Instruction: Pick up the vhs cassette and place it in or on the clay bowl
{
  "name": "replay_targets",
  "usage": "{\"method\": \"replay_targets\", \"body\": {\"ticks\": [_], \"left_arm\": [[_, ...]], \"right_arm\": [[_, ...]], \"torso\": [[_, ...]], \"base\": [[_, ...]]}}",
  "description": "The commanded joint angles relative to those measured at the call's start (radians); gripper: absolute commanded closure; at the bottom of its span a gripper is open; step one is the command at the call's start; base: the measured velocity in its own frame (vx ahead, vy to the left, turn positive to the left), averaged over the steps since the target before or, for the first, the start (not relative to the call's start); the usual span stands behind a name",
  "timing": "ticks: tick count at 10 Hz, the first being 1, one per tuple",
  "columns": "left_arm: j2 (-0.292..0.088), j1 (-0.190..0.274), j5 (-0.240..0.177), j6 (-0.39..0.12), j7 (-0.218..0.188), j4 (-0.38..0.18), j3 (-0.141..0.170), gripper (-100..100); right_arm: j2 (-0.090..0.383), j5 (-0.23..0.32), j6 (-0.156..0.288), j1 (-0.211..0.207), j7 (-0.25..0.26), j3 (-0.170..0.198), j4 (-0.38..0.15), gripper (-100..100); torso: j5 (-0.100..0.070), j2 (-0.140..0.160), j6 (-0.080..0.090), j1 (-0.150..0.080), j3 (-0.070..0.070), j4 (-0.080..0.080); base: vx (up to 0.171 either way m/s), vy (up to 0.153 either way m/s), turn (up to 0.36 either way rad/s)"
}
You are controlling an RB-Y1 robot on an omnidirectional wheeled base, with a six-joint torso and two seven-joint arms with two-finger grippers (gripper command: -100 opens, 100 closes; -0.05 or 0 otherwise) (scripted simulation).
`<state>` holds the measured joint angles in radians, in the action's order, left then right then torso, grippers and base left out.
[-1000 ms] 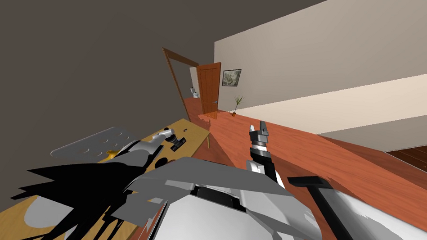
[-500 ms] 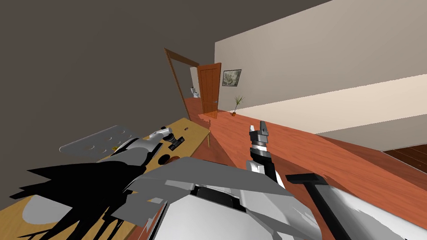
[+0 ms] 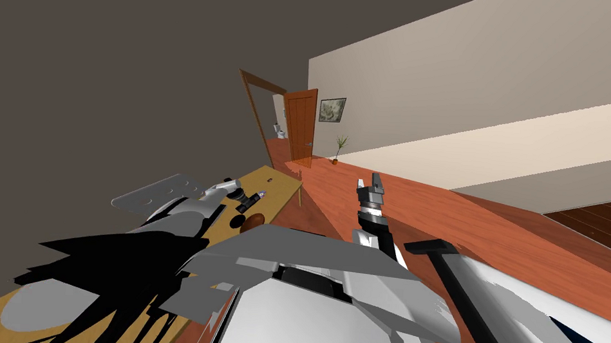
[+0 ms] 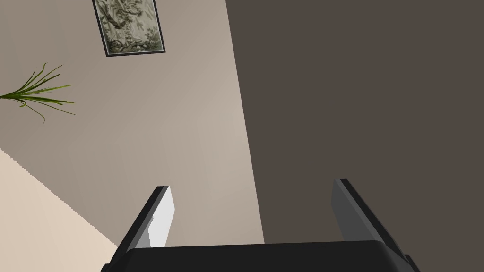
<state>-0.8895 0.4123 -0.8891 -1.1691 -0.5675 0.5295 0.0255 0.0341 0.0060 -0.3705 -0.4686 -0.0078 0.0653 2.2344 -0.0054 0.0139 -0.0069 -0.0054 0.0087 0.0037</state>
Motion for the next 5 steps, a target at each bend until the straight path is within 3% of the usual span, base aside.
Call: {"method": "replay_targets", "body": {"ticks": [1, 5], "left_arm": [[-0.032, -0.006, -0.014, -0.023, -0.004, 0.02, 0.002, 100], [-0.104, -0.002, -0.043, -0.081, -0.008, 0.055, 0.0, 100]], "right_arm": [[0.0, 0.0, 0.0, 0.0, 0.0, 0.0, 0.0, 0], [0.0, 0.0, 0.0, 0.0, 0.0, 0.0, 0.0, 0]], "torso": [[0.0, 0.0, 0.0, 0.0, 0.0, 0.0], [-0.001, 0.002, 0.0, -0.002, 0.001, 0.0]], "base": [[-0.109, -0.028, 0.024], [-0.143, -0.031, 0.028]]}}
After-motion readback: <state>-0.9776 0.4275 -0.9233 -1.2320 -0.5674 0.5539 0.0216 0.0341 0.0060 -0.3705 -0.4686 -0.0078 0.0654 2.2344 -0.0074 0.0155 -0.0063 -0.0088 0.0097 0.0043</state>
